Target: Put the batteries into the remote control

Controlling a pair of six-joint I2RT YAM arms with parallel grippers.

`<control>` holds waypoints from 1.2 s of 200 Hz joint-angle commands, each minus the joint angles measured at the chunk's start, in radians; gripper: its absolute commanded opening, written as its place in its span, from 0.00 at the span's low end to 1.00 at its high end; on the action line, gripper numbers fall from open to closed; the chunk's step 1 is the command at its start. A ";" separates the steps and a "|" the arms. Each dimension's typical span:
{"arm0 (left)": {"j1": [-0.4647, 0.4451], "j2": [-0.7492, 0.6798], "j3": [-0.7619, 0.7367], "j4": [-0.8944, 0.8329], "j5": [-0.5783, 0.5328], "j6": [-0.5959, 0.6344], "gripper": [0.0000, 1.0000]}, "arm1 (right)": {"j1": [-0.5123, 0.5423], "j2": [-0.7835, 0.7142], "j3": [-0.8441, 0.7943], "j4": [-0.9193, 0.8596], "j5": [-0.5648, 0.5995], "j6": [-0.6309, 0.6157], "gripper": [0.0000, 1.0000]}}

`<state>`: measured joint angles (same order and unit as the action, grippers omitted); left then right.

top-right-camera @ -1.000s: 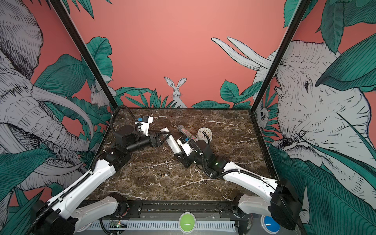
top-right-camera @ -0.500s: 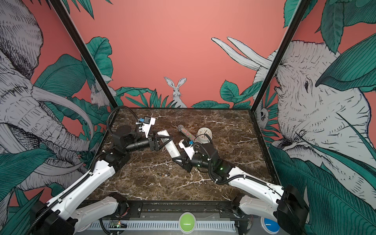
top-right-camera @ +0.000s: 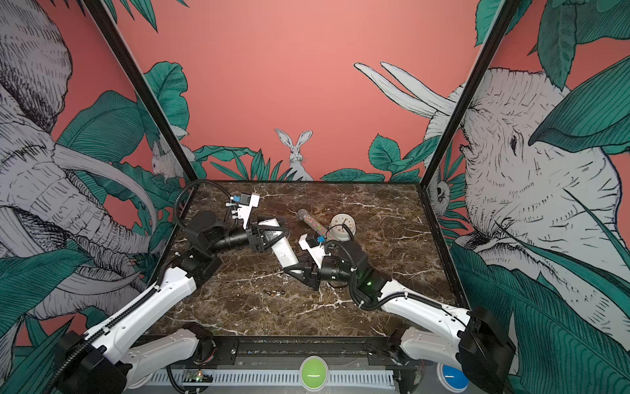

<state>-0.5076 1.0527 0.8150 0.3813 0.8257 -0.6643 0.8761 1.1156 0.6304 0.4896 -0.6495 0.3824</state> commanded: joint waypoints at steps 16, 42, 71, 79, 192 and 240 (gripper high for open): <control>0.006 -0.014 -0.017 0.067 0.032 -0.021 0.82 | 0.000 0.007 0.008 0.164 -0.063 0.030 0.00; 0.005 -0.030 -0.025 0.074 0.044 -0.019 0.75 | -0.004 0.009 0.009 0.176 -0.065 0.043 0.00; 0.004 -0.045 -0.039 0.101 0.068 -0.025 0.70 | -0.013 0.015 0.009 0.239 -0.076 0.079 0.00; 0.005 -0.049 -0.041 0.106 0.077 -0.026 0.70 | -0.015 0.015 0.007 0.248 -0.078 0.086 0.00; -0.009 -0.055 -0.048 0.144 0.112 -0.028 0.50 | -0.028 0.054 0.008 0.319 -0.116 0.131 0.00; -0.020 -0.042 -0.042 0.157 0.113 -0.028 0.38 | -0.028 0.054 0.008 0.322 -0.125 0.134 0.00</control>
<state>-0.5201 1.0077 0.7742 0.5011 0.9279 -0.6888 0.8486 1.1725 0.6300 0.7132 -0.7410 0.5198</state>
